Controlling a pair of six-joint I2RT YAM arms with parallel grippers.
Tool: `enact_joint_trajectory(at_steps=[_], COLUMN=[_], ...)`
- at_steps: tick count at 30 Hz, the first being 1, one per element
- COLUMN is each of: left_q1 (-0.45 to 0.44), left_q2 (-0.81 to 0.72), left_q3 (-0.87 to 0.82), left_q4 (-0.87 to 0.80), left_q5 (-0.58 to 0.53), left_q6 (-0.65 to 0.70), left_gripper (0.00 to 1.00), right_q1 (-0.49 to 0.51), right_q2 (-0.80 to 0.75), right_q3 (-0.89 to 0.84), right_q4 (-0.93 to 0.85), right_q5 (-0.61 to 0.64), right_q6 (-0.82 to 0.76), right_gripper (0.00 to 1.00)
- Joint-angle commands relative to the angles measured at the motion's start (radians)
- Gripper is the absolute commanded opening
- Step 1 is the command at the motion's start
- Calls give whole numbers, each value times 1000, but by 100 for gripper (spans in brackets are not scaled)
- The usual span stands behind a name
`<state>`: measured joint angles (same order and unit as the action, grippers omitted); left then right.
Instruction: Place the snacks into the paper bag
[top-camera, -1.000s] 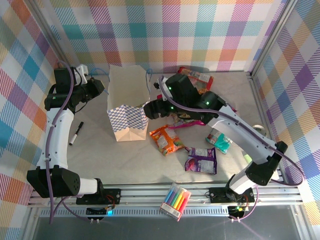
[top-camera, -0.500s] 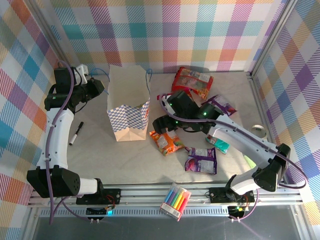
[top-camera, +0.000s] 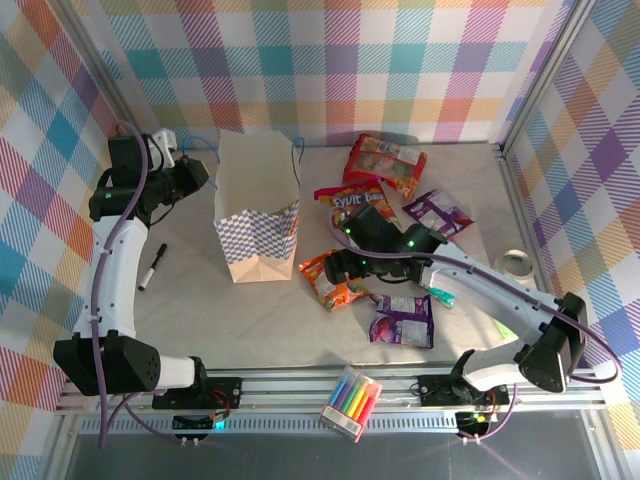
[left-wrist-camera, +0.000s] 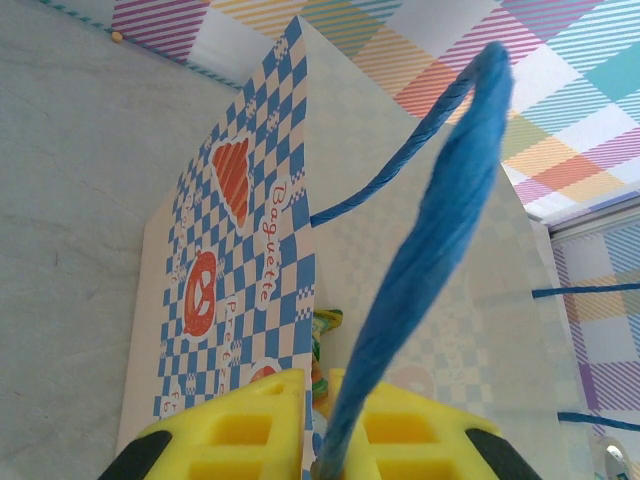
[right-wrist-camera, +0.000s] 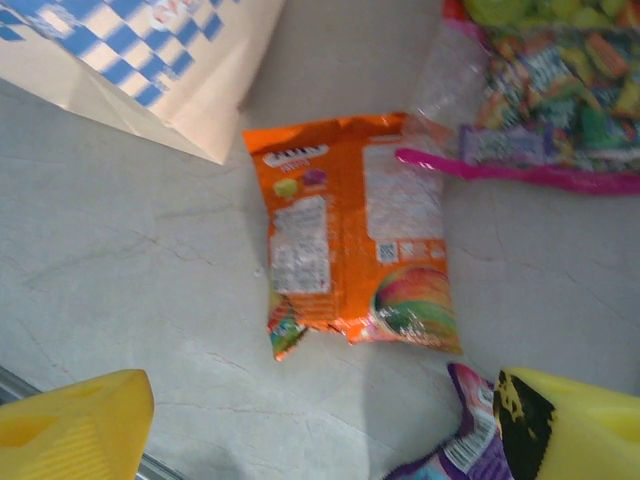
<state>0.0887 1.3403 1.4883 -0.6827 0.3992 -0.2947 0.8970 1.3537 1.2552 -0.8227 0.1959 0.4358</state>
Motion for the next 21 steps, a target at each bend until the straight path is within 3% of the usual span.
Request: enact_joint_trajectory(at_steps=[1,10,21], left_q1=[14,14,14], left_q2=[3,11,16], left_q3=[-11,-14,-16], left_q4=[-15,-15,-12], left_q5=[-5,4,7], left_q6=[13,10,-1], left_gripper=[16,16,16], right_q1=[3,-12,-105], right_q2=[-57,-164,-285], right_q3=[-39,-115,-249], right_q4=[-77,-275,-357], right_q5=[85,187,119], right_q6=[138,414,577], right_gripper=[89,96,99])
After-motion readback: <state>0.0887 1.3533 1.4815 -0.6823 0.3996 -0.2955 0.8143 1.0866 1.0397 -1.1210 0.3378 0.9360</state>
